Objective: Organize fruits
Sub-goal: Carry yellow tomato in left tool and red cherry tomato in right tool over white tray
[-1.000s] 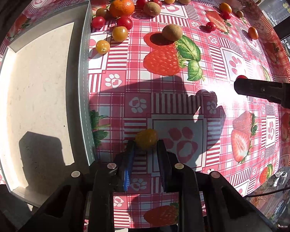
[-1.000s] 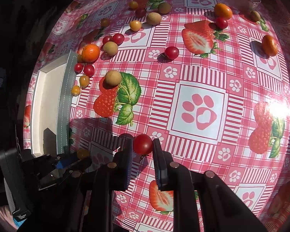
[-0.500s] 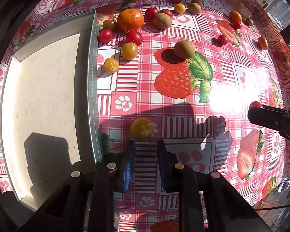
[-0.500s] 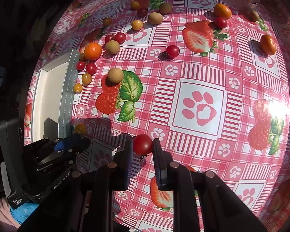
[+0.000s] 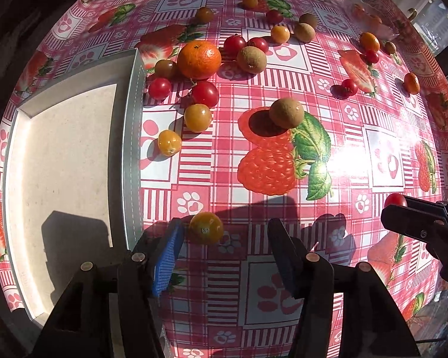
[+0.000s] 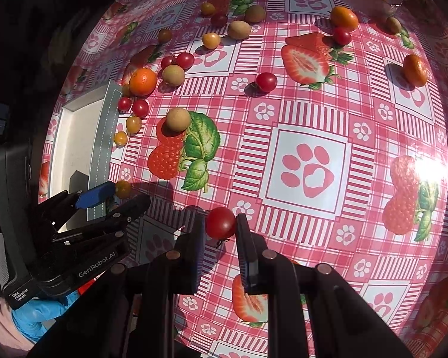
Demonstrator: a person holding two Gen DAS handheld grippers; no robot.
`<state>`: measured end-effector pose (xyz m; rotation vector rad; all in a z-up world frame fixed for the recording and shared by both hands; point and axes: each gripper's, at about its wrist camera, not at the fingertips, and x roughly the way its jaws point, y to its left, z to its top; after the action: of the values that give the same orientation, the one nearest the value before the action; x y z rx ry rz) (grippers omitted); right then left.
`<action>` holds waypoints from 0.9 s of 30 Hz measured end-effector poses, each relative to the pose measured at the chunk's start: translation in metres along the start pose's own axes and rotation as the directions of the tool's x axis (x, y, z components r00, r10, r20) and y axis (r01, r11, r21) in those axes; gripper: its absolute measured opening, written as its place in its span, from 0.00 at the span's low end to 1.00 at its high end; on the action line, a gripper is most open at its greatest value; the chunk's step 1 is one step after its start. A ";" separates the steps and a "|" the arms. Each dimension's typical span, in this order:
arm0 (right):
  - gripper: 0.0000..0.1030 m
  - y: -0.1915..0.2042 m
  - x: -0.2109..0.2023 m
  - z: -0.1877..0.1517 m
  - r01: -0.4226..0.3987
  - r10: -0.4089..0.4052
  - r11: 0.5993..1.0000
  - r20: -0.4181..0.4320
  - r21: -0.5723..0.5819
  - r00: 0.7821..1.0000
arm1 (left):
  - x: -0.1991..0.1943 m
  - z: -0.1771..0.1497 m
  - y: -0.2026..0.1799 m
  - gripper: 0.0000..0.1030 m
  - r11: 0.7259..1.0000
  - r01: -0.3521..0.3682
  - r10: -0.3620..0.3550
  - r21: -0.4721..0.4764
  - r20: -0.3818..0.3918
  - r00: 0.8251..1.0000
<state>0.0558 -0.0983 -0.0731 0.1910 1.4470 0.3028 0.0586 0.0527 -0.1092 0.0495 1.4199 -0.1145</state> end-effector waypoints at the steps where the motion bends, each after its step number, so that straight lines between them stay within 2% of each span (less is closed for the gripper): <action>1: 0.21 -0.001 -0.001 0.000 0.000 0.000 1.000 0.001 0.000 1.000 | 0.003 0.003 0.001 0.58 1.000 -0.002 0.002 -0.005 -0.003 1.000; 3: 0.21 -0.002 -0.001 0.001 0.002 -0.002 1.000 0.001 0.002 1.000 | 0.010 0.005 0.003 0.54 1.000 -0.007 0.007 -0.018 -0.012 1.000; 5: 0.21 -0.003 -0.001 0.002 0.000 0.000 1.000 0.001 0.008 1.000 | 0.008 0.002 0.004 0.42 1.000 -0.012 0.012 -0.012 0.006 1.000; 7: 0.21 -0.004 -0.001 0.002 -0.002 0.002 1.000 0.001 0.016 1.000 | 0.008 0.002 0.005 0.26 1.000 -0.008 0.008 0.012 0.015 1.000; 15: 0.21 0.004 -0.002 0.002 0.005 -0.005 1.000 -0.007 -0.001 1.000 | 0.001 0.016 0.009 0.25 0.999 0.035 -0.034 -0.025 0.024 0.999; 23: 0.21 0.031 -0.005 0.012 0.011 -0.011 0.998 -0.004 -0.054 1.000 | -0.054 0.012 0.035 0.25 0.994 0.088 -0.081 -0.066 0.107 0.991; 27: 0.21 0.056 -0.005 0.021 0.010 -0.010 0.995 -0.004 -0.104 1.000 | -0.074 -0.002 0.061 0.25 0.990 0.088 -0.073 -0.107 0.142 0.987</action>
<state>0.0713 -0.0459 -0.0484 0.0989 1.4322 0.3693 0.0521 0.1172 -0.0387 -0.1076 1.2878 -0.1022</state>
